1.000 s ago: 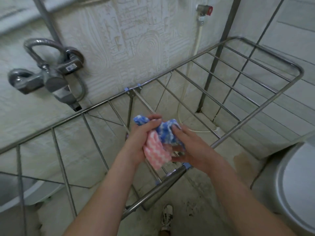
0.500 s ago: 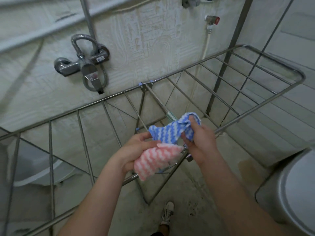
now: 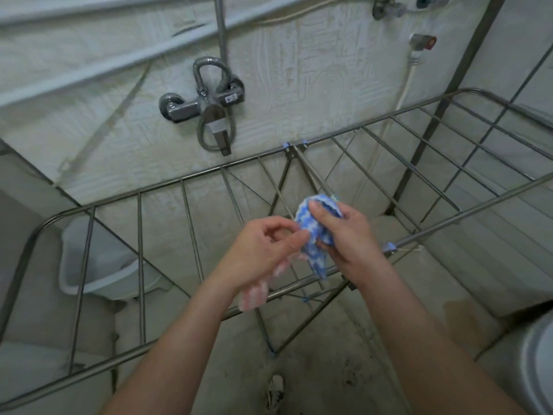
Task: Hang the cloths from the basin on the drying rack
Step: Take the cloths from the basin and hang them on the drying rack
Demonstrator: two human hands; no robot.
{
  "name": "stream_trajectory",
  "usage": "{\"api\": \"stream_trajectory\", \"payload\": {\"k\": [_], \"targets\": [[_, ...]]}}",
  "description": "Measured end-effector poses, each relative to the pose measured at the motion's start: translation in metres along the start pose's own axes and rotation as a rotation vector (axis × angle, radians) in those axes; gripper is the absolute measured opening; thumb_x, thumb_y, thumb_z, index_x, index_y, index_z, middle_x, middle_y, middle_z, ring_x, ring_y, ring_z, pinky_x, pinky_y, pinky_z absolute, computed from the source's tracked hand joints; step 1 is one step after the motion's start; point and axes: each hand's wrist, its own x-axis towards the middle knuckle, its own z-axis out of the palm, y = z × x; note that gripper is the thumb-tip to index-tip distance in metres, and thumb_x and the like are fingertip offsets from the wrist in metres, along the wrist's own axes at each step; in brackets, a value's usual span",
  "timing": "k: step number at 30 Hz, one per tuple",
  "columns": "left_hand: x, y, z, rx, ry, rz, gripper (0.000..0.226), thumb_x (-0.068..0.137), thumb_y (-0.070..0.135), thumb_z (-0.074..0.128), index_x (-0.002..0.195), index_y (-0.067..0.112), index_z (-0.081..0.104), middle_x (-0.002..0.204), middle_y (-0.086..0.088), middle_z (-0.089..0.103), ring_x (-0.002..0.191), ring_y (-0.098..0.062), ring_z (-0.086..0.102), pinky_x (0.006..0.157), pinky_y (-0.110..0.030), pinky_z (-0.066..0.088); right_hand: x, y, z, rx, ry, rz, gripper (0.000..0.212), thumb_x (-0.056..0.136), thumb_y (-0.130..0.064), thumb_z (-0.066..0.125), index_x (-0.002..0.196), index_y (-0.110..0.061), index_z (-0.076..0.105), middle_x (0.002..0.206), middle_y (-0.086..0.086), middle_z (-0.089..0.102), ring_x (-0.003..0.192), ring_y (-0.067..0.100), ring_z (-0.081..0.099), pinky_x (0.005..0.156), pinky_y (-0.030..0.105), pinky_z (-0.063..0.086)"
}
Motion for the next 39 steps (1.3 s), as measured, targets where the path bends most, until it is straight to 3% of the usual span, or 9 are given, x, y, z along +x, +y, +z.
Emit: {"api": "stream_trajectory", "payload": {"k": [3, 8, 11, 18, 24, 29, 33, 36, 39], "targets": [[0.016, -0.005, -0.011, 0.096, 0.105, -0.010, 0.025, 0.073, 0.022, 0.081, 0.081, 0.007, 0.062, 0.065, 0.002, 0.058, 0.051, -0.001, 0.050, 0.053, -0.015, 0.042, 0.009, 0.005, 0.023, -0.091, -0.087, 0.006, 0.014, 0.090, -0.014, 0.063, 0.093, -0.002, 0.070, 0.086, 0.016, 0.072, 0.072, 0.021, 0.069, 0.065, 0.029, 0.058], [0.024, -0.025, -0.060, -0.173, 0.177, -0.167, 0.012, 0.082, 0.002, 0.067, 0.080, 0.013, 0.063, 0.070, -0.007, 0.067, 0.060, -0.015, 0.060, 0.061, -0.025, 0.048, 0.023, 0.008, 0.039, -0.077, -0.145, 0.139, 0.014, 0.093, -0.013, 0.058, 0.091, -0.005, 0.070, 0.079, 0.007, 0.074, 0.066, 0.012, 0.069, 0.055, 0.019, 0.056], [0.029, -0.033, -0.091, -0.278, 0.209, -0.170, 0.011, 0.088, 0.005, 0.061, 0.086, 0.016, 0.063, 0.065, -0.001, 0.071, 0.054, -0.010, 0.064, 0.055, -0.021, 0.051, 0.033, 0.013, 0.043, -0.210, -0.151, 0.163, 0.011, 0.089, -0.015, 0.063, 0.090, -0.007, 0.071, 0.081, 0.010, 0.071, 0.069, 0.019, 0.065, 0.062, 0.028, 0.049], [0.046, -0.049, -0.134, 0.316, 0.259, -0.017, 0.002, 0.094, 0.017, 0.054, 0.093, 0.019, 0.054, 0.049, 0.005, 0.054, 0.038, 0.002, 0.045, 0.041, -0.013, 0.036, 0.033, 0.018, 0.052, -0.725, -0.384, 0.145, 0.011, 0.088, -0.026, 0.067, 0.090, -0.016, 0.071, 0.079, 0.006, 0.071, 0.067, 0.015, 0.063, 0.054, 0.026, 0.047], [0.051, -0.068, -0.149, 0.633, 0.254, 0.004, 0.006, 0.096, 0.021, 0.046, 0.093, 0.026, 0.048, 0.051, 0.002, 0.044, 0.044, -0.011, 0.039, 0.049, -0.030, 0.035, 0.022, 0.044, 0.066, -0.693, -0.474, 0.209, 0.022, 0.088, -0.013, 0.066, 0.108, -0.005, 0.060, 0.085, 0.004, 0.068, 0.072, 0.008, 0.068, 0.063, 0.024, 0.058], [0.071, -0.072, -0.142, 0.860, 0.299, 0.035, 0.006, 0.094, 0.027, 0.046, 0.099, 0.027, 0.050, 0.063, 0.001, 0.055, 0.063, -0.023, 0.055, 0.057, -0.032, 0.035, 0.008, 0.075, 0.078, -0.314, -0.320, 0.375, 0.018, 0.091, -0.019, 0.062, 0.105, -0.009, 0.059, 0.106, 0.008, 0.068, 0.096, 0.021, 0.070, 0.075, 0.038, 0.061], [0.098, -0.079, -0.108, 1.018, 0.216, 0.051, 0.016, 0.093, 0.036, 0.050, 0.099, 0.025, 0.060, 0.091, 0.000, 0.067, 0.084, -0.025, 0.061, 0.065, -0.030, 0.037, 0.021, 0.091, 0.052, -0.757, -0.024, 0.199, 0.034, 0.094, -0.040, 0.053, 0.076, -0.012, 0.056, 0.081, 0.012, 0.065, 0.079, 0.026, 0.069, 0.068, 0.046, 0.059], [0.117, -0.094, -0.083, 1.071, 0.119, 0.068, 0.022, 0.092, 0.038, 0.051, 0.098, 0.023, 0.065, 0.099, -0.004, 0.068, 0.091, -0.026, 0.061, 0.071, -0.033, 0.041, 0.033, 0.101, 0.031, -1.255, 0.059, 0.048, 0.041, 0.097, -0.037, 0.044, 0.065, -0.011, 0.046, 0.064, 0.007, 0.050, 0.077, 0.034, 0.059, 0.061, 0.033, 0.038], [0.125, -0.098, -0.072, 1.082, 0.127, 0.099, 0.029, 0.091, 0.042, 0.053, 0.101, 0.020, 0.068, 0.101, -0.005, 0.069, 0.095, -0.025, 0.062, 0.072, -0.032, 0.041, 0.041, 0.106, 0.021, -1.433, 0.092, 0.001, 0.040, 0.099, -0.034, 0.041, 0.064, -0.014, 0.041, 0.068, 0.008, 0.053, 0.082, 0.034, 0.059, 0.062, 0.033, 0.033]]}}
